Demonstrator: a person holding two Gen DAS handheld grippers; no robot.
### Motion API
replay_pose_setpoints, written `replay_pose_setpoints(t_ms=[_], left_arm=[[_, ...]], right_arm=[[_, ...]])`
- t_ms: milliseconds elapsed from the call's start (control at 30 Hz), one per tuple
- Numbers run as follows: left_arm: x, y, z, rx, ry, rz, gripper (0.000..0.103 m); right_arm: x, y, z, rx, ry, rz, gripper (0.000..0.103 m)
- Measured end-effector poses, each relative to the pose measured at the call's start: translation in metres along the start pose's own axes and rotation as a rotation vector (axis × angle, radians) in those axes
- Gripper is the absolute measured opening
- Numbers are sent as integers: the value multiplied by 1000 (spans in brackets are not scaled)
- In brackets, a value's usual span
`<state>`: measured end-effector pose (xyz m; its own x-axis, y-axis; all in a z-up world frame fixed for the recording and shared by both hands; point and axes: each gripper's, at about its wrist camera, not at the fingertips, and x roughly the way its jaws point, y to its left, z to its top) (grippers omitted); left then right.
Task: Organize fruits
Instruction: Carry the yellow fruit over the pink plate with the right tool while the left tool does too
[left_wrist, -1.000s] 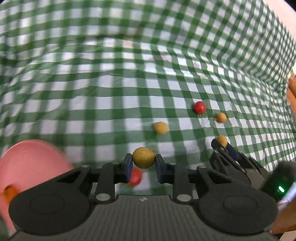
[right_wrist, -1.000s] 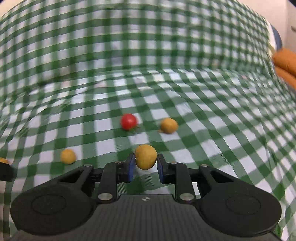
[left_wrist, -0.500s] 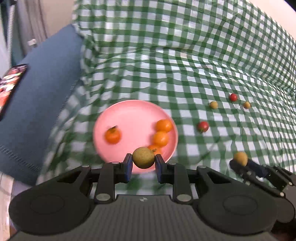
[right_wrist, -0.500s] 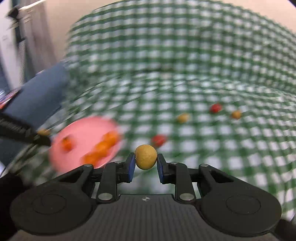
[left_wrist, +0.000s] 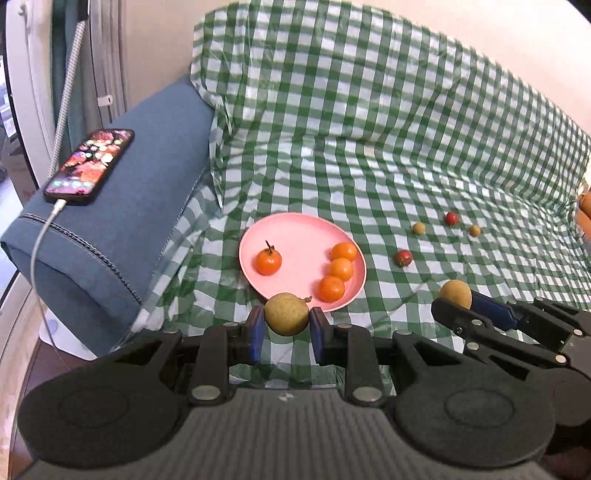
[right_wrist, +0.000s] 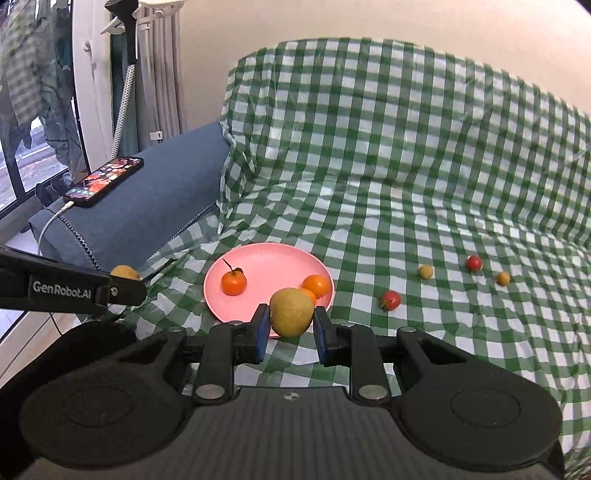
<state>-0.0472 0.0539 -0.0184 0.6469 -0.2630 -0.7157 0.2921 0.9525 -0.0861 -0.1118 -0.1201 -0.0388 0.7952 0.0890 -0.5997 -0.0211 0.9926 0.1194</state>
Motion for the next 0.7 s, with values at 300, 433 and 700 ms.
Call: replay_pose_setpoints(t_ms=[300,433,700], left_arm=[[-16,6,-4,-15,-45,-7,29],[-18,6,-4,-16,-48,-5,29],[-17,7,-5,-21,-50,-8,29]], right_arm=[[-15,5,-1,-26,-21,-26,26],[-20,6,-1,-25,-28,-32,26],[-21,6,-1,-29,-32,-33,26]])
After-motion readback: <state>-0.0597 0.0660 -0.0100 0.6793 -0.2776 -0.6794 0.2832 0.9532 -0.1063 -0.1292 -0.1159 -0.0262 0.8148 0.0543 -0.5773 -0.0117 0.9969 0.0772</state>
